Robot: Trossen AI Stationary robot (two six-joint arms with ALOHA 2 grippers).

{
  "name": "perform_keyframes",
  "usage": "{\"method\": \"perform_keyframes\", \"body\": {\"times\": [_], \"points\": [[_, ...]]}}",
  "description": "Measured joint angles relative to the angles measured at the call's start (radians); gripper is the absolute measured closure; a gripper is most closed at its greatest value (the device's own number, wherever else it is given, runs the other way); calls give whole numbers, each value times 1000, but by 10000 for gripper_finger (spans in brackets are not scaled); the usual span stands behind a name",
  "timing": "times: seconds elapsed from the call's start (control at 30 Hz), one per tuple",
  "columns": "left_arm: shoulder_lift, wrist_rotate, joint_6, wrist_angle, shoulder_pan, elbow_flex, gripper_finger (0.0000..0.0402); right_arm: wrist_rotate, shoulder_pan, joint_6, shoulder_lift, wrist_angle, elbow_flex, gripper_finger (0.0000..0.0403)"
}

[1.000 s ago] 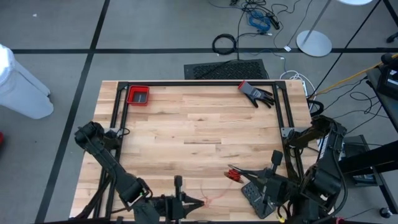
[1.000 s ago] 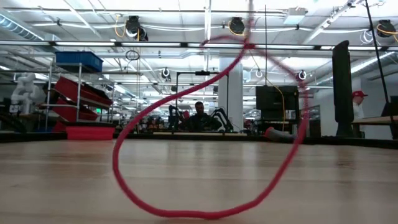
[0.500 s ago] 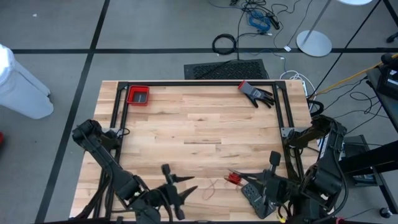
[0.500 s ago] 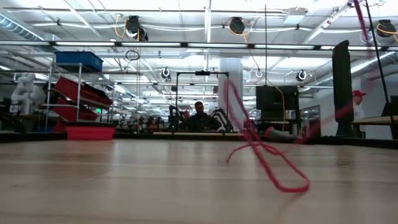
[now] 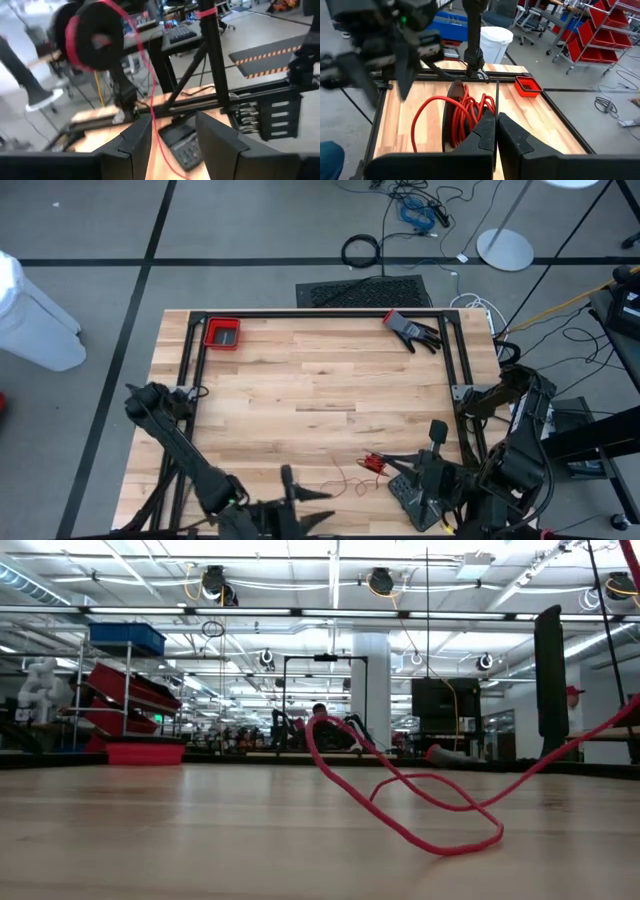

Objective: Coil cords
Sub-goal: Coil the red wire onto the spool

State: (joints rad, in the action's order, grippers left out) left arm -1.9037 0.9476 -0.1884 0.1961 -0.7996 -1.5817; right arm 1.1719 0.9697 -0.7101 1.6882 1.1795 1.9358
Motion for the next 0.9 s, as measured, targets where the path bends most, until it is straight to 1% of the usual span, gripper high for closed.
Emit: {"method": "perform_keyframes", "body": {"times": [0.17,0.23,0.3,0.43,0.47,0.53,0.57,0.67,0.9], "points": [[-85,-3,-227,175,32,0,227,-1,-6,-1,0,1,0,403],[-118,-3,-382,219,38,0,217,-2,-6,-1,0,1,0,403],[-158,-2,-596,272,36,0,212,-2,-6,-1,0,1,0,403],[-243,6,-1097,384,31,1,211,-3,-6,-1,0,6,0,403],[-260,23,-1213,414,33,1,210,-3,-6,-1,0,6,0,403],[-286,75,-1384,463,43,-8,210,-4,-6,-6,0,6,0,403],[-293,83,-1422,463,50,-14,210,-9,-6,-7,0,7,0,403],[-298,81,-1467,441,71,-34,210,-20,-7,-7,0,9,0,403],[-285,70,-1503,441,132,-74,210,-23,-6,-9,0,23,0,403]]}}
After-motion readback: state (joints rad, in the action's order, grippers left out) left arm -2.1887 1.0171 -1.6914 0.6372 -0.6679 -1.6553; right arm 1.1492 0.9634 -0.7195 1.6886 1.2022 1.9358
